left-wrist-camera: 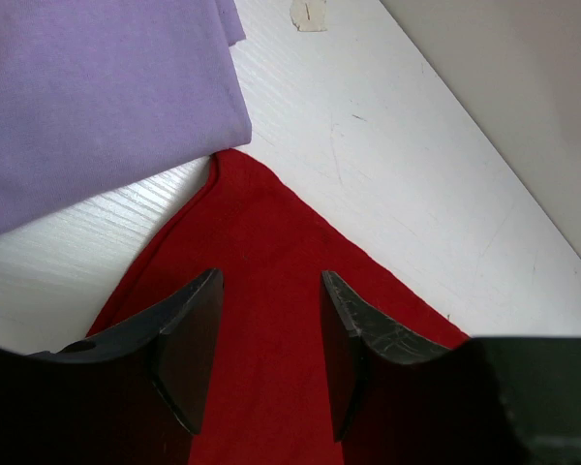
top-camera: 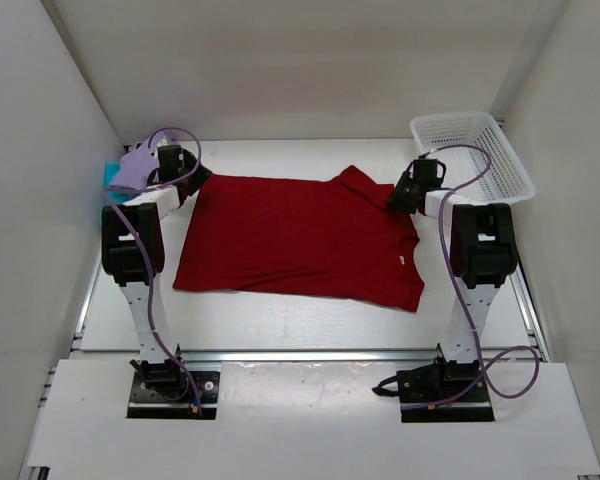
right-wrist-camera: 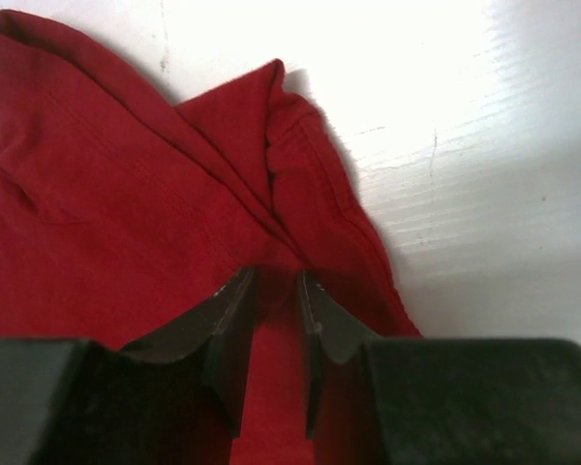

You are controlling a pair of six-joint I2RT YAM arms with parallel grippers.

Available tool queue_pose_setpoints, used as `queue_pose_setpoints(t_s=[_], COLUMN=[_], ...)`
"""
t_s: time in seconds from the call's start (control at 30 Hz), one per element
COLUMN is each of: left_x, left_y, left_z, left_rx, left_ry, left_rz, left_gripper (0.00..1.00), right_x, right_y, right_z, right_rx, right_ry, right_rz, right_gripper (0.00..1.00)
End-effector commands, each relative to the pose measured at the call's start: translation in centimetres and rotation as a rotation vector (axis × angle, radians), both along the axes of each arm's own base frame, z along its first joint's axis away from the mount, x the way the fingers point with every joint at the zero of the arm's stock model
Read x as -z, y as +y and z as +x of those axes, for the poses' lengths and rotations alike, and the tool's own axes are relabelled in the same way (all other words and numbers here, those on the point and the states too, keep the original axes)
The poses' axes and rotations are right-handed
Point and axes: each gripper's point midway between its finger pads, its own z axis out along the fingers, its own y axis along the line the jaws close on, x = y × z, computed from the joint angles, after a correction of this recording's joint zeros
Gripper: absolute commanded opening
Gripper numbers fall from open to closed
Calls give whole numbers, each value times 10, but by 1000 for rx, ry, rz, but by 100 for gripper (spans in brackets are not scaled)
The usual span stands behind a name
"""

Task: Fold and stack the t-shirts
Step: Grap the side of the flattened tshirt furthest away from the robot with both arms

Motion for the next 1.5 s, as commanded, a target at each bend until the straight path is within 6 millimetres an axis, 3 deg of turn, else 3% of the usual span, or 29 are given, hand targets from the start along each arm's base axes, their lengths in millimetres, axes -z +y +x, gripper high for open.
queue_pose_setpoints(t_s=[0.0,0.17,0.37,0.53,0.63,0.87,1.0,1.07,1.1,1.2,1.4,1.47], left_x=[-15,-14,-11,-9,-10,-21,-19,-17,-11,-8,4,-1], left_y=[1,4,8,8,11,20,25,26,12,11,-1,-4], left_z=[11,11,10,9,10,18,19,24,24,30,31,32], left_rx=[-1,-4,-12,-12,-11,-8,-1,13,38,48,97,101], left_ry=[-38,-32,-25,-20,-20,19,39,49,68,90,154,140], left_rz=[14,13,13,19,33,218,277,297,305,320,424,416], left_gripper=[55,54,55,55,55,57,58,58,58,58,54,55], right_x=[-8,-3,-4,-17,-33,-99,-121,-124,-124,-138,-134,-132], right_y=[-8,-8,-9,-10,-13,-7,-8,-4,-7,-10,-1,1], right_z=[14,17,18,20,24,38,38,37,36,35,30,30], right_rx=[15,8,10,12,10,-44,-58,-71,-78,-84,-127,-138], right_ry=[-24,-5,-6,-38,-87,-230,-267,-270,-273,-306,-304,-311], right_rz=[0,20,21,25,18,16,-6,1,-16,-46,-14,-9], right_gripper=[22,17,5,0,0,0,0,0,0,0,0,0])
